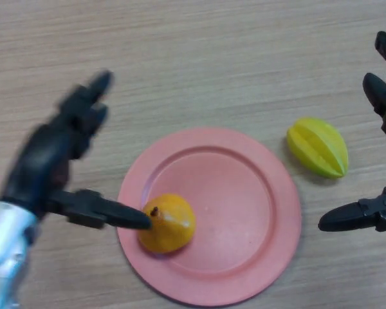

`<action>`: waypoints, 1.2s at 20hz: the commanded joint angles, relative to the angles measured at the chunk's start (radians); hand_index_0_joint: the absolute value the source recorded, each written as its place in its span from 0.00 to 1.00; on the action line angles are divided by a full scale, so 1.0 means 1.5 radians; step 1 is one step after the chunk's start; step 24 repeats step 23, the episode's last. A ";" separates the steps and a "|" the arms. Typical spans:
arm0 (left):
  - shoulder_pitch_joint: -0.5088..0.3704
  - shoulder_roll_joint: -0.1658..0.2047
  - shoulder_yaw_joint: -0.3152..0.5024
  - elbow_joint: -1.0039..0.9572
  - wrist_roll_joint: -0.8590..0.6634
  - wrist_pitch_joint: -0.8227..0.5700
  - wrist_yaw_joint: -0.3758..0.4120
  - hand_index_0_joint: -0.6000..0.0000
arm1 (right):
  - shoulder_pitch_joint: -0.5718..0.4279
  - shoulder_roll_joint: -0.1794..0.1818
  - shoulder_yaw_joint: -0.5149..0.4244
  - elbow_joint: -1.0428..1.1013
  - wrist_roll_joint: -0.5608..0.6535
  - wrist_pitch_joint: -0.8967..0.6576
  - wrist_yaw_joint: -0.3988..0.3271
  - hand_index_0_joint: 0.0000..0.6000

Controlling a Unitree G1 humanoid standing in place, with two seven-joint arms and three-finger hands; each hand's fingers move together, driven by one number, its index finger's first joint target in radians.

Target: Pick up the yellow pear and place it on the plate

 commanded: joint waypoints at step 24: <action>-0.065 0.102 0.135 -0.072 -0.040 -0.167 0.076 1.00 | -0.048 -0.021 0.017 0.076 -0.027 -0.177 0.058 0.00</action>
